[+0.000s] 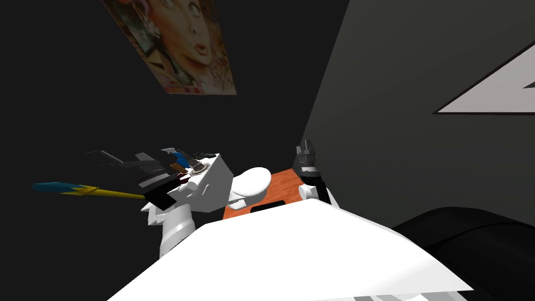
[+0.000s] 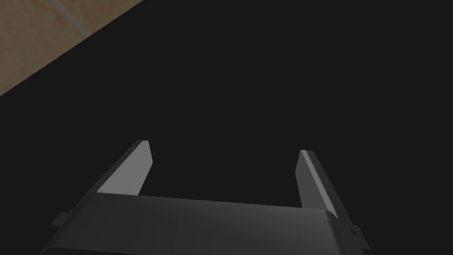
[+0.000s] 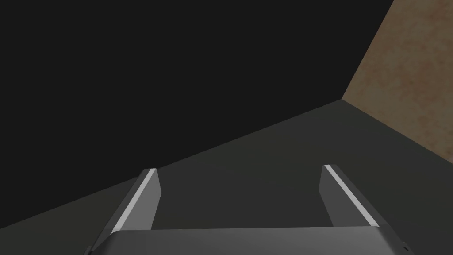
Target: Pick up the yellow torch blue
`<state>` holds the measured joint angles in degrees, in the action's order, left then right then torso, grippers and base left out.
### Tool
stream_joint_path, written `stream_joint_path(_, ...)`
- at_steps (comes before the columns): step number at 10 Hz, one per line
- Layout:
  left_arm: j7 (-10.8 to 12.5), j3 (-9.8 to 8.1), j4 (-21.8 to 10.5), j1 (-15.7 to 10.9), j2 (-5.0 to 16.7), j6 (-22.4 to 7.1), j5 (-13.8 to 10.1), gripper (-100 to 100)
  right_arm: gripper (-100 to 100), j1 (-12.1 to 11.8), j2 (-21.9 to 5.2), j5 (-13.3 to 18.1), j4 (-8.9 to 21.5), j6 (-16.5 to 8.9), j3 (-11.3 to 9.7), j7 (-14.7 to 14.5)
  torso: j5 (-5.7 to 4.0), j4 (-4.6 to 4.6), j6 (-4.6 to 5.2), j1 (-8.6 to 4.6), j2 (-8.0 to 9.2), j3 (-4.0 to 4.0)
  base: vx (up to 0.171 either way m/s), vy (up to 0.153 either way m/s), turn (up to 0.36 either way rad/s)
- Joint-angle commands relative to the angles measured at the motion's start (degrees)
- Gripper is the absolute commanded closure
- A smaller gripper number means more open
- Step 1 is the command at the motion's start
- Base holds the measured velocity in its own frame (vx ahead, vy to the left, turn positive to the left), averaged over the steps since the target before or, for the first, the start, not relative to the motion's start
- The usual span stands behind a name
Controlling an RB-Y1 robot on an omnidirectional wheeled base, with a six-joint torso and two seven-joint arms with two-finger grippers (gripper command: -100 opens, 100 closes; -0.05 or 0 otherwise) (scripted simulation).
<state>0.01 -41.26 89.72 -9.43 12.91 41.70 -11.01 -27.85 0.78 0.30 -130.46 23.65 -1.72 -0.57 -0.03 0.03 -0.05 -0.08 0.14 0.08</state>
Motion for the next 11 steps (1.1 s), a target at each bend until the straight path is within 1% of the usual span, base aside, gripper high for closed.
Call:
stream_joint_path(1, -0.71, -2.86, -2.86, -2.86, 0.22, 1.07, -2.32, -100, 0, 0.0, 0.0, 0.0, 0.0, 0.0, 0.0, 0.0, 0.0, 0.0, 0.0, 0.0, 0.0, 0.0, -0.029, -0.03, -0.119)
stream_joint_path(2, -0.71, -3.48, -3.69, -3.83, 0.22, 1.07, -2.32, -100, 0, 0.0, 0.0, 0.0, 0.0, 0.0, 0.0, 0.0, -0.01, 0.01, 0.01, 0.0, 0.04, 0.02, -0.02, -0.021, -0.078)
stream_joint_path(3, -1.35, -5.76, -5.11, -5.79, 0.53, 2.3, -4.44, -100, 0, 0.0, 0.0, 0.0, 0.0, 0.0, 0.0, 0.0, 0.0, 0.01, 0.0, 0.02, 0.03, 0.02, -0.027, -0.018, -0.158)
stream_joint_path(4, -1.35, -6.29, -7.03, -7.16, 0.53, 2.3, -4.44, -100, 0, 0.01, 0.0, 0.0, 0.0, 0.0, 0.0, 0.0, 0.01, 0.01, 0.01, 0.05, 0.05, 0.03, -0.024, -0.008, -0.059)
stream_joint_path(5, -2.0, -8.65, -9.27, -8.92, 0.89, 3.51, -6.69, -100, 0, 0.0, 0.0, 0.0, 0.0, 0.0, 0.0, 0.0, 0.02, 0.01, -0.01, 0.07, 0.04, 0.02, -0.03, -0.009, -0.117)
stream_joint_path(6, -2.0, -9.07, -10.37, -10.52, 0.89, 3.51, -6.69, -100, 0, 0.0, 0.0, 0.0, 0.0, 0.0, 0.0, 0.0, 0.01, 0.01, 0.01, 0.07, 0.06, 0.03, -0.028, -0.004, -0.049)
stream_joint_path(7, -2.66, -11.48, -12.28, -12.26, 1.31, 4.7, -9.05, -100, 0, 0.0, 0.0, 0.0, 0.0, 0.0, 0.0, 0.0, 0.02, 0.01, -0.02, 0.09, 0.06, 0.03, -0.036, -0.006, -0.126)
stream_joint_path(8, -2.66, -11.8, -13.68, -13.88, 1.31, 4.7, -9.05, -100, 0, 0.01, 0.0, 0.0, 0.0, 0.0, 0.0, 0.0, 0.02, 0.02, 0.01, 0.09, 0.08, 0.04, -0.034, 0.0, -0.052)
stream_joint_path(9, -3.33, -14.13, -15.84, -15.87, 1.78, 5.85, -11.51, -100, 0, 0.0, 0.0, 0.0, 0.0, 0.0, 0.0, 0.0, 0.02, 0.02, -0.02, 0.1, 0.07, 0.05, -0.05, 0.008, -0.093)
stream_joint_path(10, -3.33, -14.48, -16.96, -17.24, 1.78, 5.85, -11.51, -100, 0, 0.0, 0.0, 0.0, 0.0, 0.0, 0.0, 0.0, 0.03, 0.03, 0.0, 0.14, 0.13, 0.07, -0.044, 0.006, -0.054)
stream_joint_path(11, -3.99, -16.77, -18.89, -19.14, 2.32, 6.98, -13.97, -100, 0, 0.0, 0.0, 0.0, 0.0, 0.0, 0.01, 0.0, 0.03, 0.03, -0.02, 0.13, 0.12, 0.07, -0.051, 0.005, -0.078)
